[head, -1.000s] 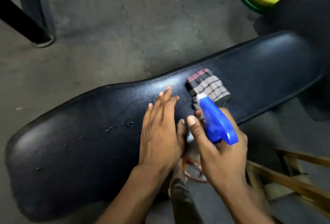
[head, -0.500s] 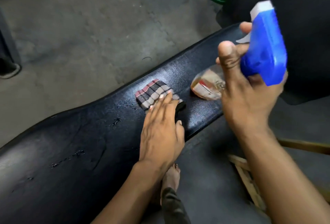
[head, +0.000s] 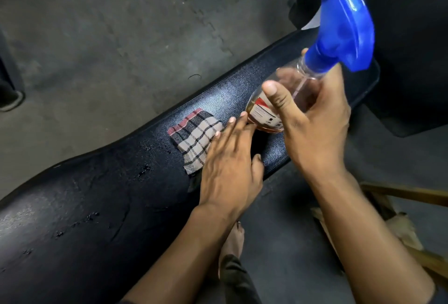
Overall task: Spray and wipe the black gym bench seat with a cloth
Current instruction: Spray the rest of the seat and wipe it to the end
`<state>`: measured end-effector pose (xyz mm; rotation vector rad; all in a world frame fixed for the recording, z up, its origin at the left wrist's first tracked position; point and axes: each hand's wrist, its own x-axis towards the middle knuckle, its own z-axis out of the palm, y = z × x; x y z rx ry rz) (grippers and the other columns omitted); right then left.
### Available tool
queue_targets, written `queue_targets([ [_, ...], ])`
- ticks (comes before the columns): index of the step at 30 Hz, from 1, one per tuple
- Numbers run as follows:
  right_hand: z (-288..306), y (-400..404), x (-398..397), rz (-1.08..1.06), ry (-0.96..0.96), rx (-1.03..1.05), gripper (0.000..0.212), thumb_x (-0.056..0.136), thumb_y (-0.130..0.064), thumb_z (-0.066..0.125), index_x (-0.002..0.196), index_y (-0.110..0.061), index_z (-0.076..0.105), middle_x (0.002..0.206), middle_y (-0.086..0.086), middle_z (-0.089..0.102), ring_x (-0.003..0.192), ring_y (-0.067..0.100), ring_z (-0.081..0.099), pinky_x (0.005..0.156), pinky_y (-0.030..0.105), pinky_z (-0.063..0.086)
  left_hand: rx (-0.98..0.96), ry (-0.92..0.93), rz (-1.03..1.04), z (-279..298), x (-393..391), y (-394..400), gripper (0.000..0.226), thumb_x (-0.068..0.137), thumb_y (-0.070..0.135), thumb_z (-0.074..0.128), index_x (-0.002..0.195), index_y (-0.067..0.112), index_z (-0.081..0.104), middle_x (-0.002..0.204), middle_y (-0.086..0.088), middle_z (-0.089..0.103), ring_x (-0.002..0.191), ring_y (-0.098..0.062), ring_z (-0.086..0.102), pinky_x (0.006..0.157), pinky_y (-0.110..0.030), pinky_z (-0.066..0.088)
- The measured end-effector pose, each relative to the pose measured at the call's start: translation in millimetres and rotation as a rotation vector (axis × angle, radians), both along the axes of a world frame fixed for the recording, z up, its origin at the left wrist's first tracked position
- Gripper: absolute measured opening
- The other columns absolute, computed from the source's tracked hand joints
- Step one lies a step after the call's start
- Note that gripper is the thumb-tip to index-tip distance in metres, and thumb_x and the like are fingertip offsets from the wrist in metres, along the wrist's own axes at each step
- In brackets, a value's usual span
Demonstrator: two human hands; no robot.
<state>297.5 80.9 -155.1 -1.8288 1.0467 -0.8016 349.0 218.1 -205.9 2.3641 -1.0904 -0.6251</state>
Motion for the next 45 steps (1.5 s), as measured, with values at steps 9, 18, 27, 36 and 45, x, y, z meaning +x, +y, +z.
queue_targets([
  [9,-21.1,-10.2,-21.5,0.112,0.055,0.074,0.069,0.083,-0.055,0.089,0.140,-0.037,0.055,0.129,-0.020,0.076,0.122,0.003,0.073,0.110,0.044,0.060,0.000,-0.011,0.002,-4.0,0.4,6.5,0.063,0.097,0.025,0.060,0.157,0.018,0.042,0.176,0.000,0.029,0.165,-0.019,0.022,0.132,-0.047,0.024],
  [18,-0.6,30.9,-64.0,-0.253,0.255,-0.064,0.037,0.089,-0.047,0.087,0.115,-0.028,0.068,0.106,-0.013,0.077,0.097,0.000,0.075,0.097,0.033,0.062,0.007,-0.090,0.033,-12.6,23.3,41.9,0.057,0.099,0.032,0.056,0.154,0.020,0.047,0.176,0.002,0.030,0.165,-0.016,0.020,0.134,-0.048,0.021],
  [27,-39.7,122.9,36.2,0.601,0.653,-0.219,0.063,0.112,-0.045,0.051,0.169,-0.022,0.038,0.181,0.007,0.026,0.170,0.027,0.018,0.139,0.045,0.014,0.110,-0.203,0.180,-17.6,78.2,124.9,0.063,0.107,0.046,0.041,0.164,0.021,0.039,0.179,0.003,0.019,0.167,-0.016,0.013,0.134,-0.051,0.018],
  [36,-85.2,219.0,87.5,0.855,0.776,-0.580,0.065,0.116,-0.049,0.031,0.172,-0.015,0.031,0.184,0.012,0.014,0.171,0.040,0.001,0.138,0.056,0.008,0.271,-0.313,0.314,-29.6,108.4,288.7,0.064,0.106,0.046,0.039,0.164,0.020,0.040,0.178,-0.002,0.024,0.165,-0.023,0.022,0.131,-0.057,0.024],
  [45,-88.0,188.8,36.2,0.747,0.910,-0.639,0.060,0.112,-0.051,0.036,0.169,-0.031,0.040,0.180,0.000,0.031,0.167,0.042,0.024,0.128,0.072,0.027,0.272,-0.394,0.287,-41.8,110.4,345.8,0.064,0.107,0.048,0.035,0.167,0.027,0.032,0.179,0.006,0.019,0.166,-0.016,0.017,0.132,-0.054,0.022],
])
